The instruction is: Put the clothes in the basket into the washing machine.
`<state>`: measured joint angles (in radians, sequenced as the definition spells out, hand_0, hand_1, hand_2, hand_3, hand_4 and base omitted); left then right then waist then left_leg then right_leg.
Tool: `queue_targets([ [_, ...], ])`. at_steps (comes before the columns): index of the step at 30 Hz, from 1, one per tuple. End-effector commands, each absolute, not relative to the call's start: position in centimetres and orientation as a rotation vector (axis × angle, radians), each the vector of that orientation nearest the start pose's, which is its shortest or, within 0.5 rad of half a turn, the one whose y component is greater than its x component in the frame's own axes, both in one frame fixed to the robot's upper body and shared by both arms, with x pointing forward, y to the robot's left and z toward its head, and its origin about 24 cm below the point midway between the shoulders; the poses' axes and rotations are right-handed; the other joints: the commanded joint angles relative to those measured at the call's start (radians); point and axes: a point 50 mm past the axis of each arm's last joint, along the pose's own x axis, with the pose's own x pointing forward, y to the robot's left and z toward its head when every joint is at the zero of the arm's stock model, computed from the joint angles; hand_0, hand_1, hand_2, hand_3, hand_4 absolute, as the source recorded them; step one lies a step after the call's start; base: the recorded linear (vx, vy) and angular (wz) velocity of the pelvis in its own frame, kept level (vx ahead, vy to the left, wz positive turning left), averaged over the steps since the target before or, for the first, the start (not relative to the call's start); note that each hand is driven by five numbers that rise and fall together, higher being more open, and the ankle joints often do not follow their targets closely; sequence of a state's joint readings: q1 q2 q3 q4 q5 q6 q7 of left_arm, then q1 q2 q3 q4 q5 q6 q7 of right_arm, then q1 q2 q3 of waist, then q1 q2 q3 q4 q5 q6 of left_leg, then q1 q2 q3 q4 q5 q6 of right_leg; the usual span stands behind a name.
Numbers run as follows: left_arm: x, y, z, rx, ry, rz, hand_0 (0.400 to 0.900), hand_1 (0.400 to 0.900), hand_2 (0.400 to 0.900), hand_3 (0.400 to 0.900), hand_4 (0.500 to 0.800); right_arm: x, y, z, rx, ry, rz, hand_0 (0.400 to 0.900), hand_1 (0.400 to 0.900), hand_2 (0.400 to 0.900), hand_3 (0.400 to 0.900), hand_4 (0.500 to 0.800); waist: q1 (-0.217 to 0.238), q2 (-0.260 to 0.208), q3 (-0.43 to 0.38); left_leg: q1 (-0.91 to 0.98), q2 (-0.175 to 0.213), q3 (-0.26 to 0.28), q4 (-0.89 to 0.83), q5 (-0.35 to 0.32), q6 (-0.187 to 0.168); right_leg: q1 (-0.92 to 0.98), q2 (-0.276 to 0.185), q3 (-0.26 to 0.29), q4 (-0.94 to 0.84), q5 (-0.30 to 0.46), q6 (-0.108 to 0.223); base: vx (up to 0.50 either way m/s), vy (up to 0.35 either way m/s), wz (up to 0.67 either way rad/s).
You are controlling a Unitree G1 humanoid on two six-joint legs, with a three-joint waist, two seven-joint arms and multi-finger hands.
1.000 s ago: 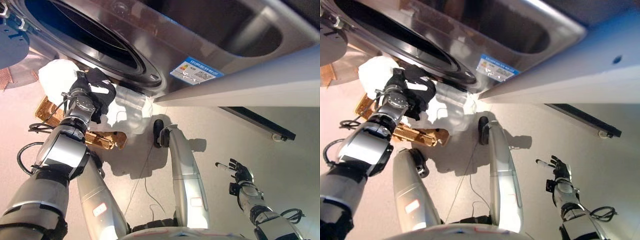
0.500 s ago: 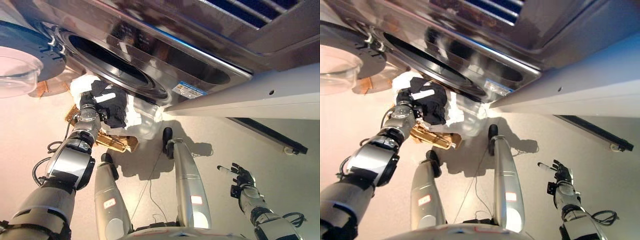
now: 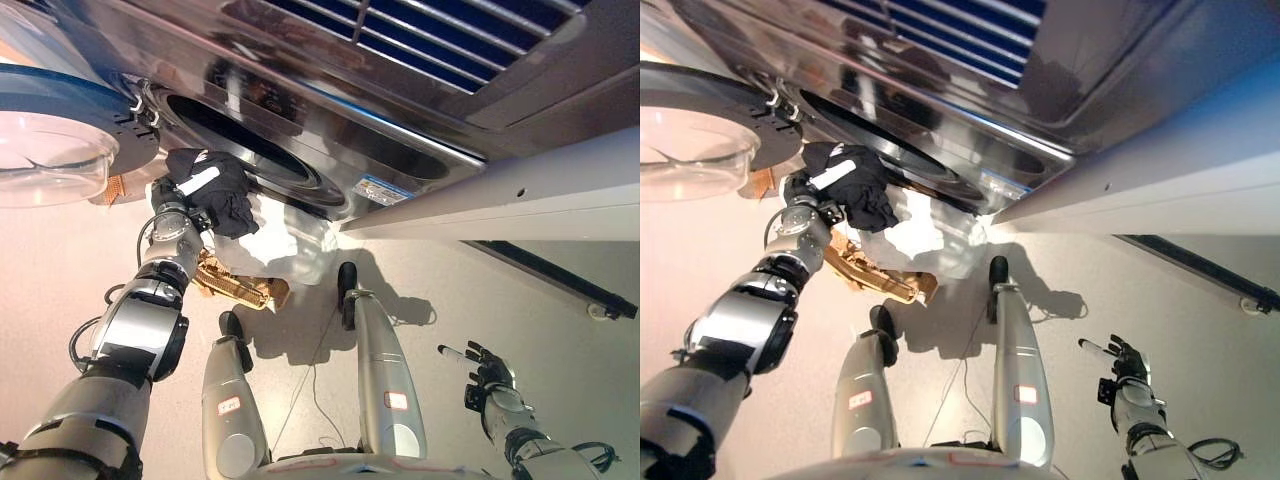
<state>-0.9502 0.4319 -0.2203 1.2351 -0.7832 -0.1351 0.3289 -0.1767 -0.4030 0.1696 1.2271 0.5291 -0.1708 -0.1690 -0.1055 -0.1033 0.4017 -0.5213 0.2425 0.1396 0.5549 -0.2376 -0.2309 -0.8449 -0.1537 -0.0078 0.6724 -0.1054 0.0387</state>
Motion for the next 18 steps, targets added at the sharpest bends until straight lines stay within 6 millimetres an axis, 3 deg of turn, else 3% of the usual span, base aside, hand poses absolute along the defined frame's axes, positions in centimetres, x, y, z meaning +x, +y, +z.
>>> queue_targets([
  [1,39.3,26.2,13.4,-0.272,-0.038,0.556,0.400,0.400,0.400,0.400,0.500,10.0,-32.4,-12.3,-0.167,0.981,-0.625,0.900,0.900,0.900,0.900,0.800,-0.024,0.000,-0.107,-0.005,-0.042,0.024,-0.027,-0.009,0.072,0.073,0.016,0.082,-0.116,0.042,0.120,0.02,-0.024,-0.06],
  [8,40.0,24.6,14.6,-0.315,-0.073,0.514,0.400,0.400,0.400,0.400,0.500,9.4,-32.4,-12.4,-0.175,0.983,-0.627,0.900,0.900,0.900,0.900,0.800,-0.041,-0.011,-0.129,0.019,-0.021,0.027,-0.060,0.015,0.060,0.070,0.039,0.083,-0.125,0.042,0.115,0.02,-0.035,-0.12],
  [9,40.1,24.4,14.7,-0.314,-0.079,0.509,0.453,0.453,0.453,0.453,0.532,9.3,-32.4,-12.5,-0.177,0.988,-0.629,0.900,0.900,0.900,0.900,0.800,-0.039,-0.011,-0.129,0.022,-0.021,0.028,-0.063,0.018,0.058,0.073,0.040,0.083,-0.127,0.043,0.114,0.02,-0.018,-0.07],
  [10,40.1,24.4,14.7,-0.314,-0.079,0.509,0.900,0.900,0.900,0.900,0.800,9.3,-32.4,-12.5,-0.177,0.988,-0.629,0.900,0.900,0.900,0.900,0.800,-0.039,-0.011,-0.128,0.023,-0.021,0.028,-0.063,0.019,0.058,0.074,0.040,0.083,-0.127,0.043,0.114,0.02,-0.025,-0.13],
  [18,40.1,23.9,14.8,-0.298,-0.098,0.485,0.900,0.900,0.900,0.900,0.800,8.8,-32.2,-12.6,-0.173,0.991,-0.624,0.900,0.900,0.900,0.900,0.800,-0.042,-0.009,-0.144,0.052,-0.012,0.036,-0.106,0.043,0.048,0.087,0.059,0.086,-0.145,0.040,0.107,0.02,-0.031,-0.06],
])
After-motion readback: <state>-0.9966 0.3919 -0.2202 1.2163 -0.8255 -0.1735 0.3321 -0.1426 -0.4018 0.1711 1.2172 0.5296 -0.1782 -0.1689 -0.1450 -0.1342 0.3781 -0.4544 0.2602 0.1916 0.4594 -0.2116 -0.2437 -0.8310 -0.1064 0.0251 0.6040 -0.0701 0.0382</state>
